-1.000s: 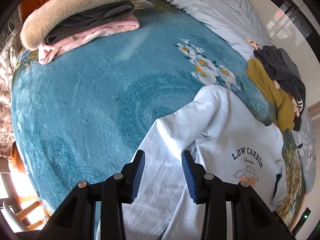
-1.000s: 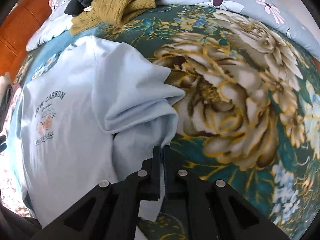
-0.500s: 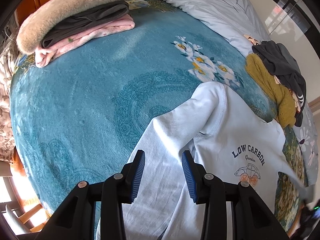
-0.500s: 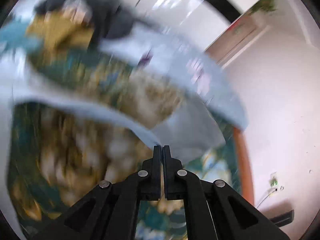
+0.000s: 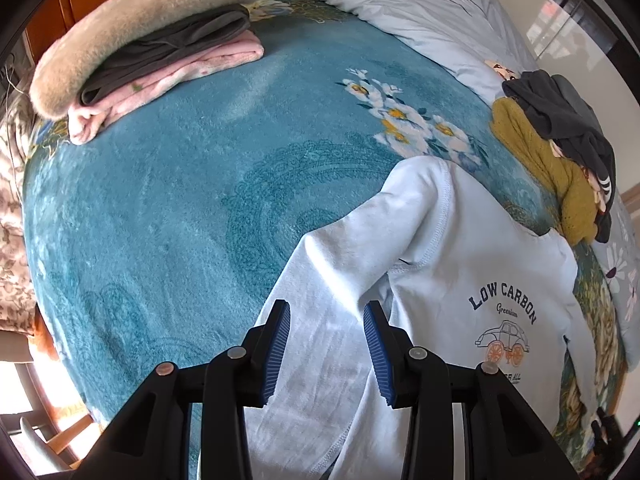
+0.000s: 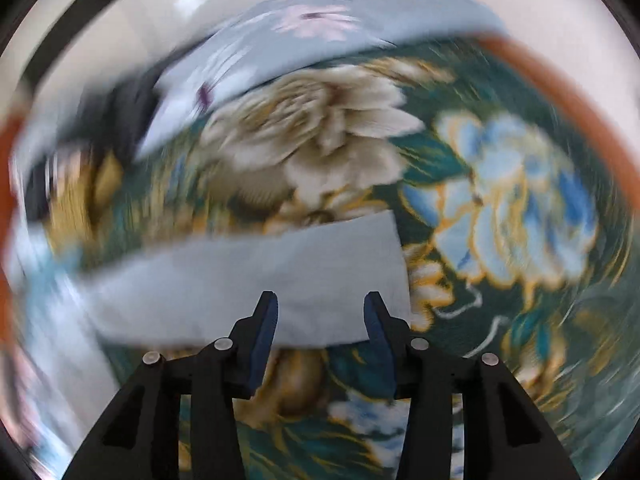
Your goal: Fold clothes
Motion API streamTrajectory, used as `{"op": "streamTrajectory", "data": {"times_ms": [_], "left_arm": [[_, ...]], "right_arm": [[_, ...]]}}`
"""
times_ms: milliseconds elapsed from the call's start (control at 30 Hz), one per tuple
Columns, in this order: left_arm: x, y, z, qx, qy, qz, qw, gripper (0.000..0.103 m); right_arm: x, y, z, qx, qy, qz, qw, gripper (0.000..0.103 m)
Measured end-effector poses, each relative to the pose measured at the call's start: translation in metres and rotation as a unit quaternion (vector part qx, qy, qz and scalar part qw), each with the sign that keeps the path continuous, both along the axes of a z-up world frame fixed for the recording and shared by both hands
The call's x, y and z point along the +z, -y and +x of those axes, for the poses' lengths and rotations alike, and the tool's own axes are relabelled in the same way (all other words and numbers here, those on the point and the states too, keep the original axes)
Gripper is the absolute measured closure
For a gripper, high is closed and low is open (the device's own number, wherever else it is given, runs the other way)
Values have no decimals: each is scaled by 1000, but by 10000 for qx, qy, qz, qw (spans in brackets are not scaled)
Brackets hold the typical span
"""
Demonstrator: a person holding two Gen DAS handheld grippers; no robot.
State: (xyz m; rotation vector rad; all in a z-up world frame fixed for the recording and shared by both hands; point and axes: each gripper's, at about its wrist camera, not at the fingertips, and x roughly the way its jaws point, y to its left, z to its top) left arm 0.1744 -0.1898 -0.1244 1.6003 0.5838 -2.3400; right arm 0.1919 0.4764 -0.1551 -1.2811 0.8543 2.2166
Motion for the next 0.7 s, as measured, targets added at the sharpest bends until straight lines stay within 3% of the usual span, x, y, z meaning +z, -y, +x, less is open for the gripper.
{"op": "streamTrajectory", "data": {"times_ms": [100, 200, 267, 300, 333, 367, 400, 500, 567, 633, 700], "left_arm": [[-1, 5, 1, 108, 9, 45, 9999, 61], [-2, 7, 2, 162, 26, 84, 9998, 61], [-3, 6, 2, 149, 33, 84, 9998, 61], [-3, 6, 2, 142, 34, 86, 9999, 61], [-3, 6, 2, 149, 30, 99, 9998, 61], [-3, 7, 3, 166, 23, 123, 9998, 61], [-3, 9, 3, 202, 14, 156, 9997, 61], [-2, 17, 7, 366, -16, 277, 9989, 61], [-3, 24, 10, 489, -22, 344, 9982, 61], [-5, 33, 14, 506, 10, 434, 9978, 61], [-8, 42, 19, 656, 49, 539, 9964, 61]], "right_arm": [[-18, -23, 12, -812, -11, -508, 9954, 57], [-28, -35, 13, -1210, -96, -826, 9892, 57], [-27, -31, 6, -1135, -20, -752, 9907, 58], [-26, -29, 1, -998, 18, -721, 9924, 68], [-24, -23, -5, -811, 154, -601, 9948, 75], [-22, -17, -11, -619, 303, -469, 9965, 91], [-20, -11, -15, -436, 377, -340, 9978, 97], [-8, 4, -28, 32, 538, 196, 9984, 99], [7, 8, -36, 203, 713, 897, 9932, 100], [22, 4, -40, 174, 797, 1602, 9837, 100], [31, -3, -45, 43, 859, 1819, 9795, 100]]}}
